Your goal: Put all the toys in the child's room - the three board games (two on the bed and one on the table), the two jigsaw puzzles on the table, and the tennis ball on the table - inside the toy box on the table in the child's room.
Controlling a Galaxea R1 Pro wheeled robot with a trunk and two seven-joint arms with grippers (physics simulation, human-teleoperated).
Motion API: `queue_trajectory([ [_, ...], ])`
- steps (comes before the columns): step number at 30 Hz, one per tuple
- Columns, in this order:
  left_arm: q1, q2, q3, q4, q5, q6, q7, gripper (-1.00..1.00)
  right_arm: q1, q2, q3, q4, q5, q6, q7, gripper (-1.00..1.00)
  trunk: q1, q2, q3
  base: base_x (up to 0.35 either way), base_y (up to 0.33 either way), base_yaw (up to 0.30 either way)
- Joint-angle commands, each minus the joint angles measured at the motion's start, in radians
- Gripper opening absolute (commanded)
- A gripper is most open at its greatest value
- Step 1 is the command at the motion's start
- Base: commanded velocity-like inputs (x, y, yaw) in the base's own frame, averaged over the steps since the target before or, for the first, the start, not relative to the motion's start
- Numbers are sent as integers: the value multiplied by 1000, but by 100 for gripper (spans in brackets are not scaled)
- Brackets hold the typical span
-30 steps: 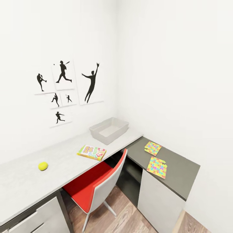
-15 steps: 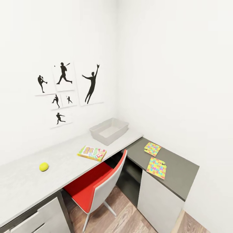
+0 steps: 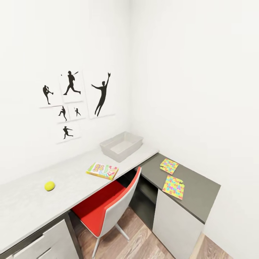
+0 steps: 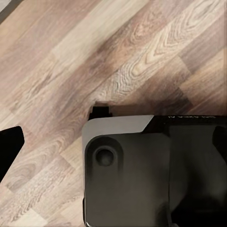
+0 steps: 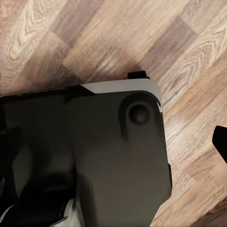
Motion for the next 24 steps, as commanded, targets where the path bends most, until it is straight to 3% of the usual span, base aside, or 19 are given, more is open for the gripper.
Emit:
queue_trajectory([
  [1, -1, 0, 0, -2, 1, 7, -6, 100, -1, 0, -3, -2, -8, 3, 0, 100, -4, 6, 1, 0, 0, 0],
  [5, -3, 2, 0, -3, 1, 7, -55, 100, -1, -1, -4, -2, -7, 1, 2, 100, -19, 34, 14, 0, 0, 0],
  [9, -4, 27, 1, -4, 2, 14, -162, 100, -1, -1, -4, -2, -7, -5, 5, 100, -34, 62, 26, 0, 0, 0],
  [15, -5, 107, 2, -60, 3, 88, -420, 100, -6, -3, -3, -4, -8, -8, 32, 100, -57, 104, 45, 0, 0, 0],
  [18, -4, 137, 2, -79, 3, 113, -510, 100, -3, -3, -2, -15, -8, -12, 65, 100, -69, 125, 55, 0, 0, 0],
  [21, -4, 188, 2, -94, 2, 132, -660, 100, -1, -3, -1, -66, -8, -13, 140, 100, -73, 132, 58, 0, 0, 0],
  [24, -4, 227, 3, -99, 1, 137, -765, 100, 2, -9, -2, -123, -9, -12, 210, 100, -73, 132, 58, 0, 0, 0],
])
